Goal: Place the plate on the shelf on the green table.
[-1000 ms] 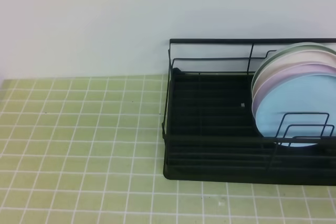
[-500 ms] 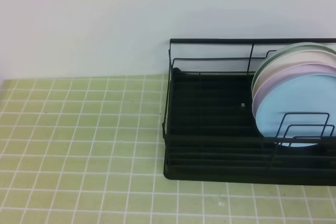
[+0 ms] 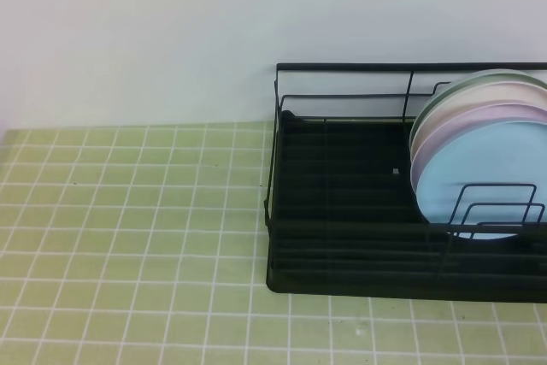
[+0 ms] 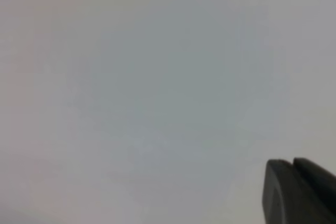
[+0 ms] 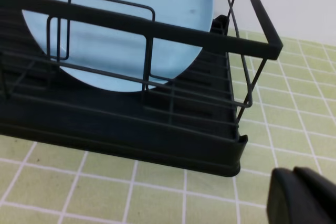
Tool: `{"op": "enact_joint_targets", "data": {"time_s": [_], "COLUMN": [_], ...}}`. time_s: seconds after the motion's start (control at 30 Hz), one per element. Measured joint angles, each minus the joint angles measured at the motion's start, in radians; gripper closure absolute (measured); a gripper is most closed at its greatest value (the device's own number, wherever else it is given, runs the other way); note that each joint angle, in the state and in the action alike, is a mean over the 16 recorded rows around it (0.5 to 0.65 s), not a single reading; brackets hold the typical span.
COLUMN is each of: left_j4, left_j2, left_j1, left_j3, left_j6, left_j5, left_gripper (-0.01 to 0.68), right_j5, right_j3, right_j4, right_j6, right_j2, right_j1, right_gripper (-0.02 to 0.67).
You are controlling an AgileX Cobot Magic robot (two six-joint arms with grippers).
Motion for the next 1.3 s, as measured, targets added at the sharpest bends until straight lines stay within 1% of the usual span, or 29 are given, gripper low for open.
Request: {"op": "enact_joint_targets", "data": {"time_s": [0.1, 0.3, 0.37, 0.43, 0.57, 0.8, 1.0, 1.3], "left_j4": [0.264, 0.816, 0.940, 1.019, 1.109, 1.171, 1.215, 1.234], "left_j2": [-0.003, -0.039, -0.063, -0.094, -0.176, -0.310, -0.366, -0.371], "left_j1": [0.029, 0.066, 0.070, 0.072, 0.068, 0.044, 0.054, 0.084], "left_j3": [0.046, 0.179, 0.234, 0.288, 0.379, 0.489, 0.504, 0.503], "left_j6": [-0.257, -0.747, -0.862, -0.934, -1.023, -1.105, -1.126, -1.136], "left_j5": [0.083, 0.337, 0.404, 0.459, 0.537, 0.515, 0.598, 0.680], "left_gripper": [0.673, 0.673, 0.673, 0.673, 0.673, 0.673, 0.673, 0.673], "right_j5": [0.000, 0.000, 0.000, 0.000, 0.000, 0.000, 0.000, 0.000], "right_j3": [0.000, 0.000, 0.000, 0.000, 0.000, 0.000, 0.000, 0.000], "right_j4": [0.000, 0.000, 0.000, 0.000, 0.000, 0.000, 0.000, 0.000], "right_j6": [0.000, 0.000, 0.000, 0.000, 0.000, 0.000, 0.000, 0.000], "right_j2": [0.000, 0.000, 0.000, 0.000, 0.000, 0.000, 0.000, 0.000], "right_j1": [0.000, 0.000, 0.000, 0.000, 0.000, 0.000, 0.000, 0.000], "right_gripper": [0.650, 0.650, 0.650, 0.650, 0.650, 0.650, 0.650, 0.650]}}
